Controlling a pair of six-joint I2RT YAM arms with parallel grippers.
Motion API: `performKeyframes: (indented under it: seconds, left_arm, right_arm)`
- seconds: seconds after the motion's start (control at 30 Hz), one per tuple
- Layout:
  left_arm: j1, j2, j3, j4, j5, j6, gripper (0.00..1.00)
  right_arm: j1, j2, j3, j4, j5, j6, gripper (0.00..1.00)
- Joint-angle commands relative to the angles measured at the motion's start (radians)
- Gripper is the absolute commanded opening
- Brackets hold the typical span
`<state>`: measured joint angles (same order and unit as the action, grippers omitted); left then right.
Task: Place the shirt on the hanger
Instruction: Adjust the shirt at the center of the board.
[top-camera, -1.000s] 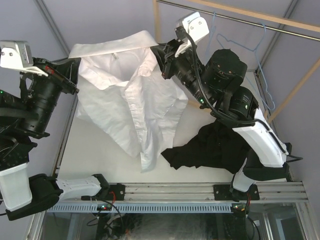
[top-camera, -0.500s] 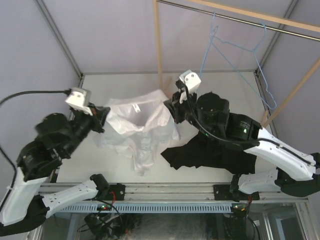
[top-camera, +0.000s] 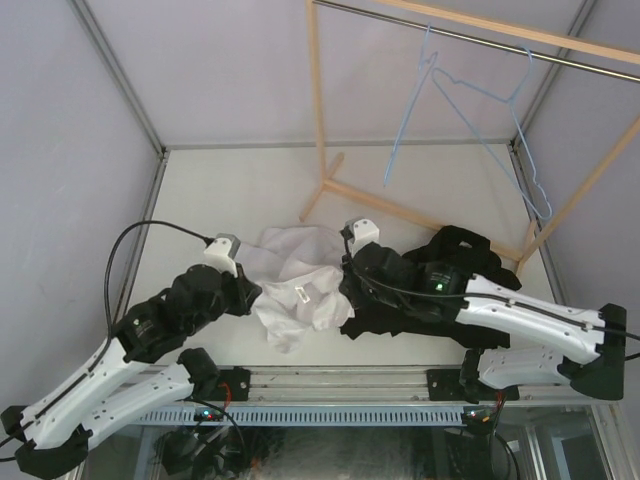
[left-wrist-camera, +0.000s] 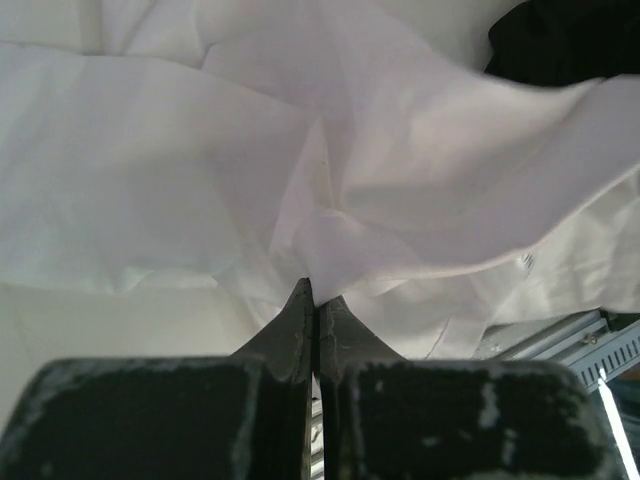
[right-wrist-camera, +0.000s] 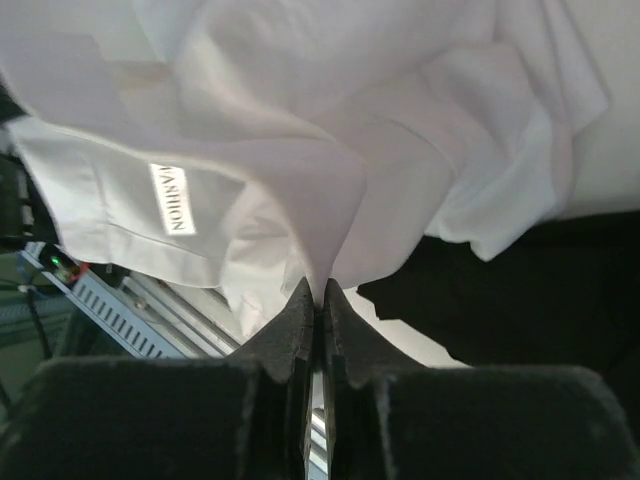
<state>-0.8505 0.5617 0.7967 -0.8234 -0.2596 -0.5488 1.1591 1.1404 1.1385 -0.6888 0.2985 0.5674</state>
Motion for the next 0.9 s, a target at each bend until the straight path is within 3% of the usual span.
performKeyframes:
  seconds: [0.0, 0.43, 0.63, 0.87]
  left_arm:
    - [0.005, 0.042, -0.043, 0.176, 0.006, -0.072, 0.0]
    - [0.023, 0.316, -0.079, 0.262, -0.15, -0.054, 0.0]
    - [0.125, 0.384, -0.041, 0.233, -0.19, -0.071, 0.0]
    - [0.193, 0.492, -0.014, 0.251, -0.221, -0.052, 0.0]
  right_arm:
    - [-0.038, 0.063, -0.06, 0.075, -0.05, 0.085, 0.0]
    - [-0.188, 0.271, -0.166, 0.35, 0.035, 0.076, 0.03]
    - [-0.226, 0.344, -0.166, 0.427, 0.083, 0.077, 0.03]
    - [-0.23, 0.452, -0.121, 0.536, 0.02, 0.05, 0.07]
